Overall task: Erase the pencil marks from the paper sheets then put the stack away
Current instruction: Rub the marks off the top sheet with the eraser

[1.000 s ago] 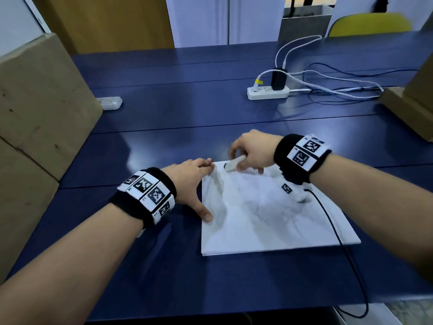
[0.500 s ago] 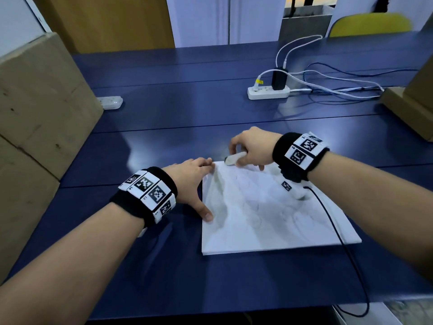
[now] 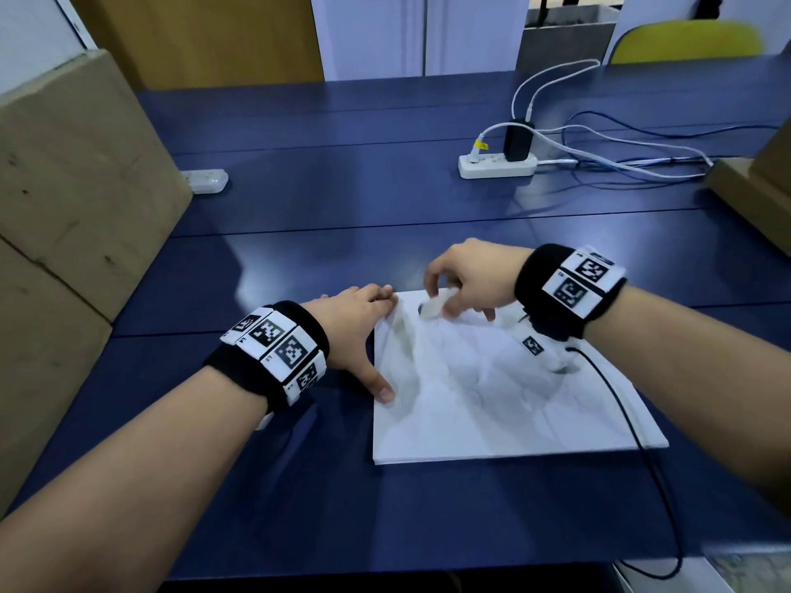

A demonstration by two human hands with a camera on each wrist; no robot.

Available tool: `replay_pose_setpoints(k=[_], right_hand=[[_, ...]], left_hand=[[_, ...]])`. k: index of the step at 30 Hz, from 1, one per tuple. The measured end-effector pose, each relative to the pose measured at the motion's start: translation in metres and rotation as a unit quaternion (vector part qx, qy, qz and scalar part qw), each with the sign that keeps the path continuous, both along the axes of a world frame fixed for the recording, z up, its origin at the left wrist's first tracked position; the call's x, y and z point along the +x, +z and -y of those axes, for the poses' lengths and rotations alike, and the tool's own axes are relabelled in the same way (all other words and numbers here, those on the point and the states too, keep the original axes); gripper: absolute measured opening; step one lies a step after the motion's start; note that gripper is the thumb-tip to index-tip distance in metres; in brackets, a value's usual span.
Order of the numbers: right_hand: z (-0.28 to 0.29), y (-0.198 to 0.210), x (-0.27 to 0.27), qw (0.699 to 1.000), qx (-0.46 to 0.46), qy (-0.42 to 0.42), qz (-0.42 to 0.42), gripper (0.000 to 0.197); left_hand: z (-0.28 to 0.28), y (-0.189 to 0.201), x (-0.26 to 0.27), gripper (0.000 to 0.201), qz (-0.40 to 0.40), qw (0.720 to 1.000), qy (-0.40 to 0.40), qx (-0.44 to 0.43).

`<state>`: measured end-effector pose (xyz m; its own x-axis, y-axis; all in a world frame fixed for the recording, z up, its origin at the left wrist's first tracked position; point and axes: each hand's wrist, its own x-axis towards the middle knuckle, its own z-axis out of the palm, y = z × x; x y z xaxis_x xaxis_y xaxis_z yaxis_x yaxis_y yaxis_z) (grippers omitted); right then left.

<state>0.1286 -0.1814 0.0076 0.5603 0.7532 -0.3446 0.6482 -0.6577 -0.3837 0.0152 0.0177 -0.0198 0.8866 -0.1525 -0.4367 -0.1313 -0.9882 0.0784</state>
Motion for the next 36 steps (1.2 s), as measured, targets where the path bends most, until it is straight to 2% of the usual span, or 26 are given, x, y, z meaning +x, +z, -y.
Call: replay_pose_setpoints(k=[2, 4, 9, 11, 16, 17, 21, 23, 29, 31, 34, 36], right_hand=[[0.006, 0.001, -0.014, 0.993, -0.044, 0.056, -0.089, 0.02], [0.008, 0.001, -0.019, 0.988, -0.061, 0.074, -0.121, 0.022], [-0.002, 0.0, 0.004, 0.999, 0.011, -0.032, 0.02, 0.017], [-0.001, 0.0, 0.007, 0.998, 0.024, -0.051, 0.04, 0.016], [0.011, 0.004, -0.016, 0.991, -0.059, 0.058, -0.107, 0.02], [0.011, 0.004, -0.016, 0.991, -0.06, 0.056, -0.102, 0.021], [0.001, 0.002, 0.004, 0.998, -0.007, -0.042, 0.036, 0.017], [0.0, 0.001, 0.008, 0.995, 0.019, -0.07, 0.069, 0.014], [0.014, 0.005, -0.018, 0.993, -0.056, 0.061, -0.08, 0.019], [0.01, 0.004, -0.012, 0.997, -0.041, 0.045, -0.042, 0.019], [0.0, 0.003, 0.005, 0.999, -0.002, -0.021, 0.047, 0.015], [-0.001, 0.003, 0.007, 0.998, 0.013, -0.029, 0.059, 0.014]], left_hand=[[0.0, -0.001, 0.0, 0.147, 0.0, 1.0, 0.0, 0.004], [0.001, 0.0, 0.0, 0.147, -0.003, 1.0, -0.002, 0.008], [0.003, 0.003, 0.0, 0.148, -0.006, 1.0, -0.005, 0.016], [0.003, 0.003, 0.0, 0.148, -0.009, 1.0, -0.003, 0.015], [0.004, 0.003, 0.0, 0.148, -0.008, 1.0, -0.003, 0.018], [0.005, 0.003, 0.0, 0.147, -0.009, 1.0, -0.003, 0.018], [0.005, 0.004, 0.0, 0.148, -0.007, 1.0, -0.004, 0.02], [0.004, 0.004, 0.0, 0.148, -0.01, 1.0, -0.003, 0.02], [0.005, 0.004, 0.0, 0.147, -0.01, 1.0, -0.001, 0.021], [0.006, 0.005, -0.001, 0.146, -0.009, 1.0, -0.001, 0.021], [0.006, 0.007, -0.001, 0.146, -0.009, 1.0, -0.001, 0.023], [0.007, 0.007, -0.001, 0.146, -0.01, 1.0, -0.003, 0.027]])
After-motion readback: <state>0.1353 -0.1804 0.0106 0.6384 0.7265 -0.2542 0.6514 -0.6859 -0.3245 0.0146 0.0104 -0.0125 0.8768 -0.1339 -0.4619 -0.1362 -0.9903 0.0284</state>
